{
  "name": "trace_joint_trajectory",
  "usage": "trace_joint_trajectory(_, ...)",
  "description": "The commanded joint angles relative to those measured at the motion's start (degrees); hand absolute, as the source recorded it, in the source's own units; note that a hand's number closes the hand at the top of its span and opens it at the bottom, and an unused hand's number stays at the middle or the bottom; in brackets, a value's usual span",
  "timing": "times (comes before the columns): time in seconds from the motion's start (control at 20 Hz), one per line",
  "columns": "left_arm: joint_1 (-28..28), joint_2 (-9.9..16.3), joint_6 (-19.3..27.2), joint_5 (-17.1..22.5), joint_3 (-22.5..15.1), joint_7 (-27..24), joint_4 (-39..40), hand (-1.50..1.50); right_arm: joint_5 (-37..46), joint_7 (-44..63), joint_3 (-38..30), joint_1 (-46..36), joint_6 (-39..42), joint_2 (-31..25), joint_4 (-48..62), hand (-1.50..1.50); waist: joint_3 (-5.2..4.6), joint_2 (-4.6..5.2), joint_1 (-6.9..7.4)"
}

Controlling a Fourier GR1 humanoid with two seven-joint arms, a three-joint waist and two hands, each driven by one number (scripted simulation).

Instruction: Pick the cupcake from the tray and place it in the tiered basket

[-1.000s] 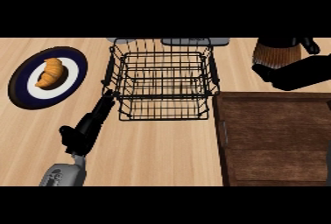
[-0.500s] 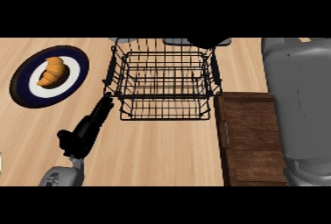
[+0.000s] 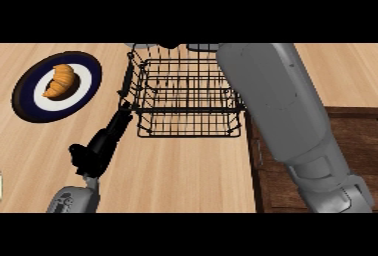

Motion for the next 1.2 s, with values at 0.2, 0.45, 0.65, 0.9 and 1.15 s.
trace_joint_trajectory(0.2,-0.57,0.1,-1.44,0.38,0.72,-1.88,1.88,0.0,-6.64,-7.61,2.83,-5.02,-10.06,1.4,15.61,1.5,-0.02,0.24,0.87)
trace_joint_trajectory(0.45,-1.97,-1.04,-0.39,-0.77,-0.14,-0.43,1.84,0.0,-16.42,-1.61,5.4,-9.23,-12.42,1.42,17.2,1.5,-0.01,0.0,0.96)
trace_joint_trajectory(0.65,-3.85,-1.42,-0.43,0.16,0.63,0.85,2.75,0.0,-24.56,4.93,1.26,-6.81,-11.7,1.42,20.52,1.5,-0.03,0.17,0.86)
trace_joint_trajectory(0.9,-0.07,-0.62,0.1,-0.88,0.0,0.94,-1.86,0.0,-33.44,5.72,5.09,-3.13,-17.45,1.42,15.81,-1.5,0.05,-0.36,0.26)
trace_joint_trajectory(1.15,-1.62,-1.04,0.8,-1.29,1.41,-1.42,3.31,0.0,-27.6,4.71,2.34,-5.11,-26.4,0.46,13.11,-1.5,0.02,-0.29,-1.4)
